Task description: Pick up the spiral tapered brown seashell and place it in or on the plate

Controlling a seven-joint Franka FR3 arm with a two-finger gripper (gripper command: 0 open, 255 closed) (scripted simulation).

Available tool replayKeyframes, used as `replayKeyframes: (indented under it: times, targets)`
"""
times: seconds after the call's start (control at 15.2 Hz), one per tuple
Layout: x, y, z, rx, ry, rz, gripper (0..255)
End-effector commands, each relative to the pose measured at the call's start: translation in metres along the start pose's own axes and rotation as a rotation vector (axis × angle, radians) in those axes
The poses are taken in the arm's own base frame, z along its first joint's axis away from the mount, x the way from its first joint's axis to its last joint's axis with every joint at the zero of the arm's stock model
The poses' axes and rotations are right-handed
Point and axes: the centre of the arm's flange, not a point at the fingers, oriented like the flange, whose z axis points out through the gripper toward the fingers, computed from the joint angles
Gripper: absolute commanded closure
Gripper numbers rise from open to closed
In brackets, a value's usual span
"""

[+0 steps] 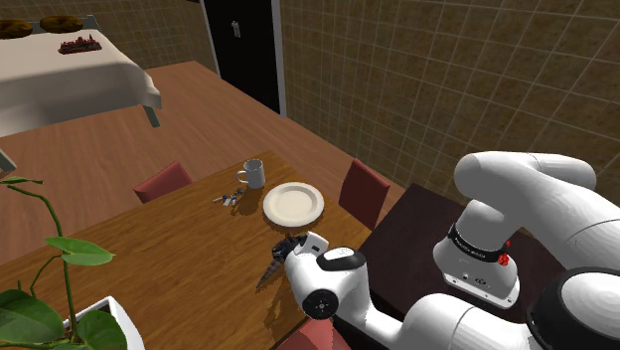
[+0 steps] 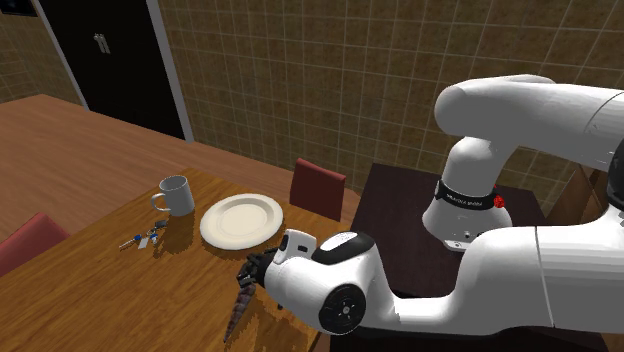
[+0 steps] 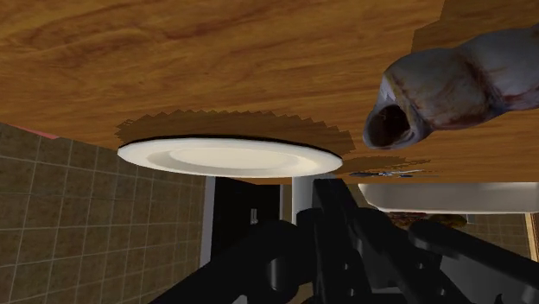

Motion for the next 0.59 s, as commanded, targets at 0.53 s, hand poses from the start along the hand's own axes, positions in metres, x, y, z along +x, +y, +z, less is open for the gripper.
replayKeyframes:
  times: [0.53]
  targets:
    - [0.081,-0.075,-0.003,-0.428,-0.717,0.916,0]
